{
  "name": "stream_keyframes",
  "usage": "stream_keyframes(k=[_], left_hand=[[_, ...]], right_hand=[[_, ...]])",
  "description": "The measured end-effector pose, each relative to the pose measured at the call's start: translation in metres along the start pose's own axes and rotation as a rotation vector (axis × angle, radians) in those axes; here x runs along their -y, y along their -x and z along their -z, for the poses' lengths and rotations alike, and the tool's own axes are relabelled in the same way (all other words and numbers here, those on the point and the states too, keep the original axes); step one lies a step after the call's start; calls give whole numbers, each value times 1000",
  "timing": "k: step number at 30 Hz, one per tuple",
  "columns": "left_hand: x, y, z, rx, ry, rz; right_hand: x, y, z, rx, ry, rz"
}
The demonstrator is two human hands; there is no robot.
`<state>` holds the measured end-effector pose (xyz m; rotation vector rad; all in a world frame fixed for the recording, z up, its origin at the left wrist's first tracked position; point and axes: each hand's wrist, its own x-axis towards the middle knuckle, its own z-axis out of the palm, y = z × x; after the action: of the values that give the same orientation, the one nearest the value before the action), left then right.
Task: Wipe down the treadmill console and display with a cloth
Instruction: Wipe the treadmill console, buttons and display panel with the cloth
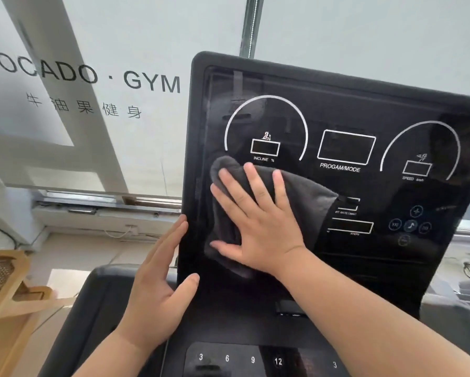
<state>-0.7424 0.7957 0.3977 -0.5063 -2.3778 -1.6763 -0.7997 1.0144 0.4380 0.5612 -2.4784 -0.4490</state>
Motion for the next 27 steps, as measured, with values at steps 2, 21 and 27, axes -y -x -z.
stream_keyframes(k=[2,21,27], left_hand=[[2,0,-1,-6,0,-2],[3,1,4,69,54,-26],[10,-3,3,28,-51,-88]], right_hand=[[-2,25,-9,11,34,62],[-35,-83,41,-39,33,-128],[-25,8,-3,-34,28,140]])
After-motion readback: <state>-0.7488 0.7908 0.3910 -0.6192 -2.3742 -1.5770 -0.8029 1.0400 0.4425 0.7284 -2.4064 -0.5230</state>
